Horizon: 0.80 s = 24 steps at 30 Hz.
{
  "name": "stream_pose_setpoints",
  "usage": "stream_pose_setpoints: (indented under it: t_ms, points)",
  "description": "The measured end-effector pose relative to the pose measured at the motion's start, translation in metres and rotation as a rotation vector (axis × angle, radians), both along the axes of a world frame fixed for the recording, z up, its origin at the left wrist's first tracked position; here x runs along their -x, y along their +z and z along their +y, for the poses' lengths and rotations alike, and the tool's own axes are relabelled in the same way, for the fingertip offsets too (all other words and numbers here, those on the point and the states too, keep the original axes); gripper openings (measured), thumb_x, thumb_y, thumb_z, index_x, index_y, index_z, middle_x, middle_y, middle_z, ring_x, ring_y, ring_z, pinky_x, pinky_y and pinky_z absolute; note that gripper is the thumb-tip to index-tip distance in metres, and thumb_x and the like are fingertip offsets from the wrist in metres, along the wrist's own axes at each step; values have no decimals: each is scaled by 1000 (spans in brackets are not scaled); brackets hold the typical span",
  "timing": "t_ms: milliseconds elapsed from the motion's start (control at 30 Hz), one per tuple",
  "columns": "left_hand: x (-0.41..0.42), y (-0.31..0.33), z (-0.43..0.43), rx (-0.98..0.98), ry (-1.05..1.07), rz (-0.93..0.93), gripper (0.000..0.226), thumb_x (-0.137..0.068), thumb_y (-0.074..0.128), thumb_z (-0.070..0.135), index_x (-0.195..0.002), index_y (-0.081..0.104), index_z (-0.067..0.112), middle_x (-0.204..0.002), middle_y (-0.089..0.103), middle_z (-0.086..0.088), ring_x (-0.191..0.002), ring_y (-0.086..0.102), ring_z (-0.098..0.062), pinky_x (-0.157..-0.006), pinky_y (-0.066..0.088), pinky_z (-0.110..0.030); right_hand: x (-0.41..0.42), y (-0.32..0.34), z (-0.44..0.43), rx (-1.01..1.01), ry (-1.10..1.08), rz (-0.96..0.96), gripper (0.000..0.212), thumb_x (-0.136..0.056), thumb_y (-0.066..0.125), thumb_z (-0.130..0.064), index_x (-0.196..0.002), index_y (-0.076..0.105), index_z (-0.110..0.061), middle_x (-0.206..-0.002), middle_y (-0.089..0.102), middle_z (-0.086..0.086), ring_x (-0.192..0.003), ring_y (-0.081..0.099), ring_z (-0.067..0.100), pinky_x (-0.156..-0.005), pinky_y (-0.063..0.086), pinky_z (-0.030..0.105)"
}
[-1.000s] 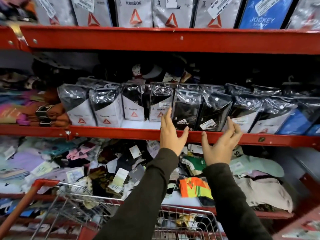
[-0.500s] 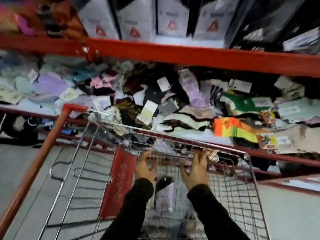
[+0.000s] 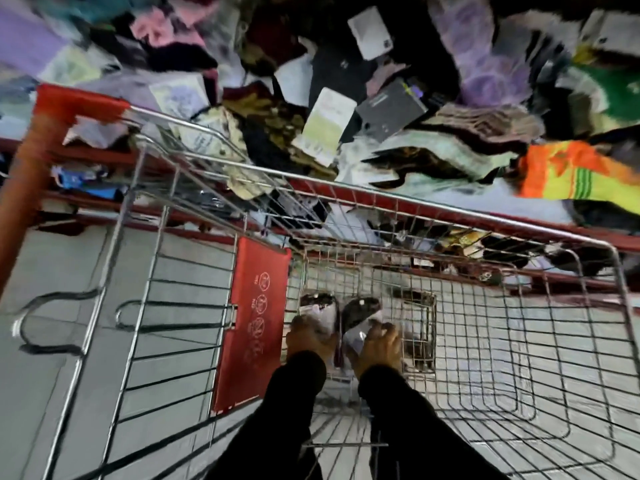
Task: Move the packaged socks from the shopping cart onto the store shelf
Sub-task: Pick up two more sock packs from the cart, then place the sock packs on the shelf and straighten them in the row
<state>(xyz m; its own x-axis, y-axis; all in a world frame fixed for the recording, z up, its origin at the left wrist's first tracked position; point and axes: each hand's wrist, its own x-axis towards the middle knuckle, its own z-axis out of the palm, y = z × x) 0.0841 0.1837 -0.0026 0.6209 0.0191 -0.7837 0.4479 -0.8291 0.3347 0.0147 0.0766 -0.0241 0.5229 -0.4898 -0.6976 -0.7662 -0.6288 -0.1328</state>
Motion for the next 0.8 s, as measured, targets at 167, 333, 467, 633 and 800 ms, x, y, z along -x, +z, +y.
stream_pose_setpoints:
  t_ms: [167, 333, 467, 633, 800]
  points:
    - [5, -61, 10, -72, -51, -25, 55, -64, 71, 47, -104, 67, 8, -118, 62, -12, -115, 59, -34, -97, 50, -39, -1, -9, 1, 99, 6, 4, 113, -63, 69, -76, -137, 40, 5, -134, 48, 25, -120, 53, 41, -91, 55, 46]
    - [-8, -48, 8, -112, -76, 59, 92, -61, 80, 57, -130, 44, 7, -122, 59, -9, -118, 59, -35, -98, 52, -38, -2, -11, -4, 58, -24, -48, 101, -62, 73, -66, -126, 37, 4, -121, 47, 18, -115, 51, 37, -95, 50, 42]
    - [-13, -18, 2, -91, -30, 63, 108, -71, 85, 43, -144, 20, -2, -136, 49, -14, -129, 50, -34, -103, 46, -36, -3, 11, -24, -13, -62, -50, 112, -63, 80, -58, -139, 23, 3, -135, 41, 17, -129, 46, 35, -109, 42, 41]
    - [2, 11, -14, -24, 64, 107, 108, -49, 83, 58, -134, 43, 6, -110, 67, -3, -102, 68, -22, -92, 56, -28, 1, 51, -56, 4, -57, -90, 128, -59, 83, -60, -146, 15, 4, -147, 37, 19, -135, 44, 35, -112, 41, 42]
    - [18, 68, -45, 79, 142, -10, 62, -62, 91, 35, -110, 54, 20, -110, 64, 0, -100, 63, -18, -83, 50, -24, 9, 108, -91, 71, -56, -155, 136, -58, 81, -63, -151, 8, 4, -155, 27, 19, -141, 38, 34, -115, 38, 40]
